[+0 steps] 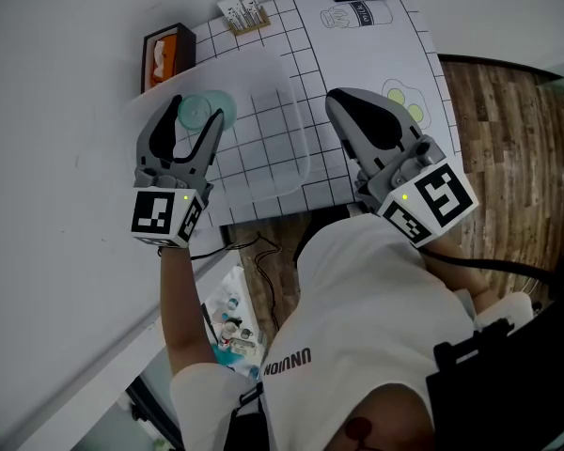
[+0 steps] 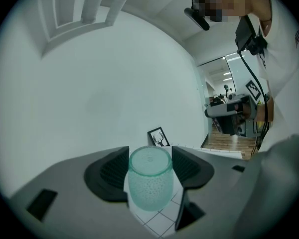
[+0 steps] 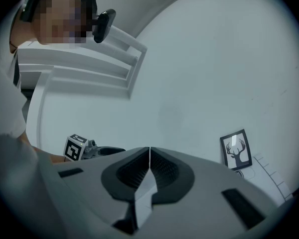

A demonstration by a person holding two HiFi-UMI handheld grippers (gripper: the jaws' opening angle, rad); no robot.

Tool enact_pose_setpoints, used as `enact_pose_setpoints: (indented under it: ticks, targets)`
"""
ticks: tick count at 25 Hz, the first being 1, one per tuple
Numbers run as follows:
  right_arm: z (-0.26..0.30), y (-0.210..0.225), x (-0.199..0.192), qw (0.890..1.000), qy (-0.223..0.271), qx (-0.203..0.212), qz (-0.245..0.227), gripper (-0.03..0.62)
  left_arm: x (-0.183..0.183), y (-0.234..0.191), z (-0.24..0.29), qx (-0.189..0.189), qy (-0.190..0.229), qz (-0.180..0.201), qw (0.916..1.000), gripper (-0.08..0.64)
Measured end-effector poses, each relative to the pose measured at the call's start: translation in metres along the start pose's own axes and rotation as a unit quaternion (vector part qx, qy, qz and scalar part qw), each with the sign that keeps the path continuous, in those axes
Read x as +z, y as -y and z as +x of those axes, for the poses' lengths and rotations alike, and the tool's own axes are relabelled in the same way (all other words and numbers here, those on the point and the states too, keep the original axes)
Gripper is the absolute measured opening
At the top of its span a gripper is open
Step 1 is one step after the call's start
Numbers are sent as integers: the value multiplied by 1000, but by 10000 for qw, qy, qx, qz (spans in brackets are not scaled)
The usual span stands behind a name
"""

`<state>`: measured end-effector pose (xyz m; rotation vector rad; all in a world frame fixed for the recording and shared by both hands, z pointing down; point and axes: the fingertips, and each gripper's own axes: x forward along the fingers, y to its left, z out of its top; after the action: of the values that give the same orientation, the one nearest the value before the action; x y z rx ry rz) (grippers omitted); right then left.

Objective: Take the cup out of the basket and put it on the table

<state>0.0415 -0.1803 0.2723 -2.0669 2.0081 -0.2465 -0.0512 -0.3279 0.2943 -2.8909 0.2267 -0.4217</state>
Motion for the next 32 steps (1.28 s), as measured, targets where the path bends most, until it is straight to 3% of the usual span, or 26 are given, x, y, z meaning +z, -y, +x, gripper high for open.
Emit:
enact_pose_setpoints:
  ticks: [32]
  targets:
    - [12,7,4,9999,-7,112,-119,20,60,0,-25,214,752,-41,9969,279]
